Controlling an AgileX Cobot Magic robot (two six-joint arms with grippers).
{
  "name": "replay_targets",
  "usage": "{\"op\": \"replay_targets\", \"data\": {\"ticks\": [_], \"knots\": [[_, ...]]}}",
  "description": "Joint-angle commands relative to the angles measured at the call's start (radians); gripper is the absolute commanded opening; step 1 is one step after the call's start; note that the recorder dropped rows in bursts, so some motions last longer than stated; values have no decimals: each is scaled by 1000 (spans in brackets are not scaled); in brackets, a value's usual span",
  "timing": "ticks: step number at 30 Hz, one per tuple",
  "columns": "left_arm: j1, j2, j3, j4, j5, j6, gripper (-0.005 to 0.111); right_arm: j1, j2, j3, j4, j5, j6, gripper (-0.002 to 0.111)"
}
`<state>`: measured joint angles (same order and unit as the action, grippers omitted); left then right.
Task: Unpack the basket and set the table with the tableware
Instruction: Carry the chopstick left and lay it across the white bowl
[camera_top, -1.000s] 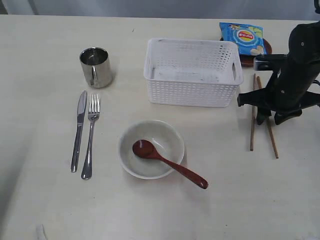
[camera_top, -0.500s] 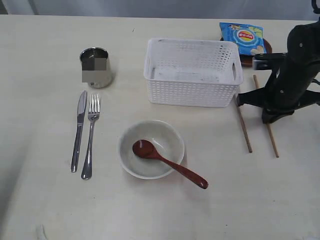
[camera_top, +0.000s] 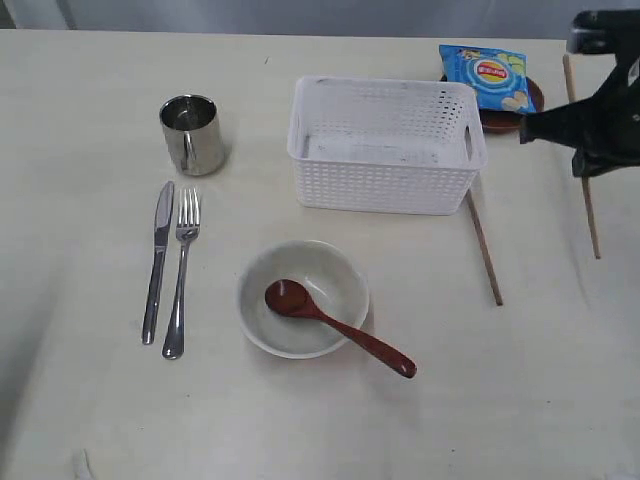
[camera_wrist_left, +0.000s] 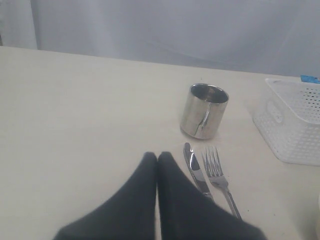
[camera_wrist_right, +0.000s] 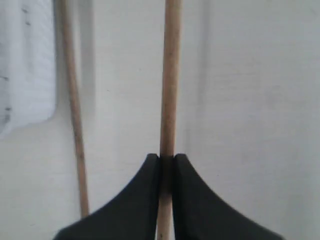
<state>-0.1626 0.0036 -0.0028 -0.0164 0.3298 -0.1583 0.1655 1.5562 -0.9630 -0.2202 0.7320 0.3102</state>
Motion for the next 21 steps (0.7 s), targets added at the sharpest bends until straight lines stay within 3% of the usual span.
{"op": "replay_targets", "data": {"ticks": [1, 12, 21], "knots": [[1, -4, 3, -3, -11, 1, 0, 56, -128, -1, 148, 16, -109, -1], [1, -4, 3, -3, -11, 1, 0, 371, -200, -1, 472, 69, -247, -1], [1, -4, 3, -3, -11, 1, 0, 563, -70, -1, 533, 9, -251, -1]]}}
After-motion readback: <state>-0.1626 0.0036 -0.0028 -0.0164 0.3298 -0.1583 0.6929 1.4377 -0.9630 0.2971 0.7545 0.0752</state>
